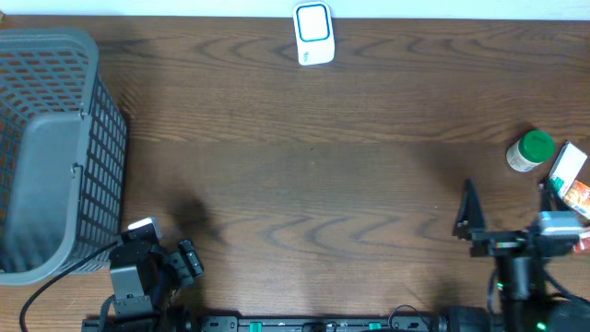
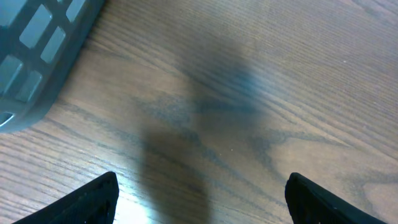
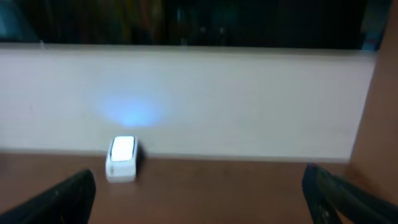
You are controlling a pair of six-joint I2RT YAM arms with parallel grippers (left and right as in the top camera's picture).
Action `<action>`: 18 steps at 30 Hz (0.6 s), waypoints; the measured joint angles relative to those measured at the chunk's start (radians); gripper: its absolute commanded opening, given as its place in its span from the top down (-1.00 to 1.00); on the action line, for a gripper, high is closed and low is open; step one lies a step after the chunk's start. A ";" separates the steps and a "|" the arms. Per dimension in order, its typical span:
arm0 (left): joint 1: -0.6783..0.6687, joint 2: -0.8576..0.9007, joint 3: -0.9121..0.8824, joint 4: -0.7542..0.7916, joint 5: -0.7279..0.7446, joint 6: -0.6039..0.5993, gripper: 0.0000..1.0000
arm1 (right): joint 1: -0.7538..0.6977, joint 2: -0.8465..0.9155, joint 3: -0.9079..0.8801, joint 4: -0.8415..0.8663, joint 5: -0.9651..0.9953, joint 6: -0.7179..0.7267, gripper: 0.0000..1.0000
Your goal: Scan the item barcode
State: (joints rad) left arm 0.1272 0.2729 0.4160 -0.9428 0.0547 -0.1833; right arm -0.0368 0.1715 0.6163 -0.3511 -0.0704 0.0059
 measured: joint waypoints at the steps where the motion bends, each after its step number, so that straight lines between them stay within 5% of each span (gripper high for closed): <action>1: 0.000 0.000 0.000 0.000 0.000 0.000 -0.72 | 0.000 -0.031 -0.054 0.015 0.001 0.000 -0.99; 18: 0.000 0.000 0.000 0.000 0.000 0.000 -0.72 | 0.000 -0.159 -0.532 0.409 0.026 0.000 -0.98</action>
State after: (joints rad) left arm 0.1272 0.2729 0.4160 -0.9428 0.0547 -0.1833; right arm -0.0368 0.0128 0.0841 0.0582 -0.0441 0.0063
